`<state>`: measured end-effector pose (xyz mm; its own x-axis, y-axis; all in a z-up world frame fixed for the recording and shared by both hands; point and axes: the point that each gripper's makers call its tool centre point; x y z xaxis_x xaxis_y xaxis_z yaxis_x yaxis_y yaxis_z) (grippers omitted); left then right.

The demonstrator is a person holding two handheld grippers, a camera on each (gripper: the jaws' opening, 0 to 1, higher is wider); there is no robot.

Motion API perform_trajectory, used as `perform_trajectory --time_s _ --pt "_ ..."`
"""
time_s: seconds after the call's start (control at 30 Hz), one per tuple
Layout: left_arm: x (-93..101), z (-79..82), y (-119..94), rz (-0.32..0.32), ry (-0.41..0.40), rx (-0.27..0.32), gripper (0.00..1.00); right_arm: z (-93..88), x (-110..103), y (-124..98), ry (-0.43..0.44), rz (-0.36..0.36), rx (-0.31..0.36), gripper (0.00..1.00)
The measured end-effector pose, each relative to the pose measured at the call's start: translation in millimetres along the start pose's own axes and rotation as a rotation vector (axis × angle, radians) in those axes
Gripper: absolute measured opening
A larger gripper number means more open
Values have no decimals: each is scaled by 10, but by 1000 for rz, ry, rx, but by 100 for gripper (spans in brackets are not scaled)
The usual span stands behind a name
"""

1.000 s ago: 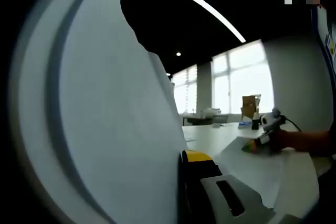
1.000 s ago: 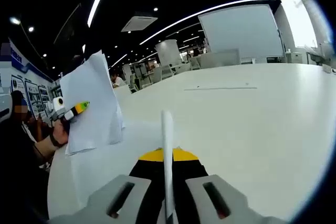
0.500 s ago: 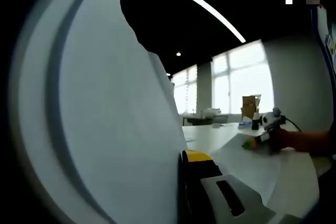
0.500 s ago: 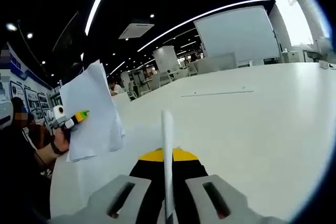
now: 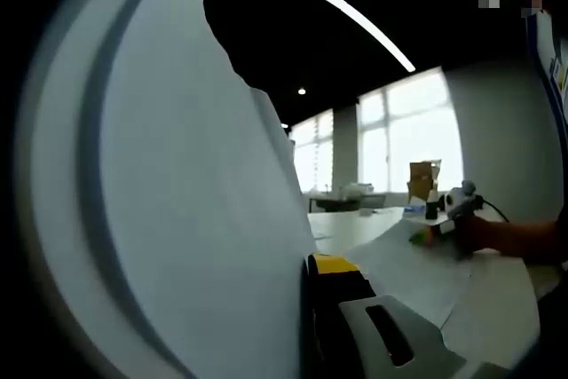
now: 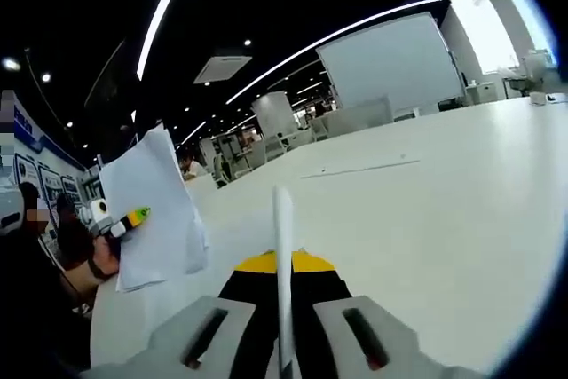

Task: Organize the stack of printing papers by aligning and flattening the scattered papers on the table

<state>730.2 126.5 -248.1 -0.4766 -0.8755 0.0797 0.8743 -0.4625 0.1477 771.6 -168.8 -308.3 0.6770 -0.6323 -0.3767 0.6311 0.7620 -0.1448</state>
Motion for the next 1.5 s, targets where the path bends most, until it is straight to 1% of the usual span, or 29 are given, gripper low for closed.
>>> perform_trajectory --time_s 0.3,0.57,0.87,1.1,1.5 --pt "7 -3 2 -2 0 -2 9 29 10 -18 28 3 16 0" --pt "15 -2 4 -2 1 -2 9 53 29 -43 35 -1 27 0" --pt "27 8 4 1 0 2 9 156 98 -133 57 -25 80 0" --pt "38 7 9 1 1 2 9 160 81 -132 33 -33 78 0" --pt "31 9 12 3 0 5 9 219 70 -140 50 -22 103 0"
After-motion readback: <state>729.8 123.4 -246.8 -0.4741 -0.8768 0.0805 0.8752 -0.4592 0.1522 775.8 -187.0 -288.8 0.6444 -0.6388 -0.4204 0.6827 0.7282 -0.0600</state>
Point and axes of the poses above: the point that each gripper's makers call its tool centre point, and the gripper's own axes: y roughly forward along the fingers, x roughly to its right, z roughly out of its top, and after that the axes turned 7 degrees about z, right-handed
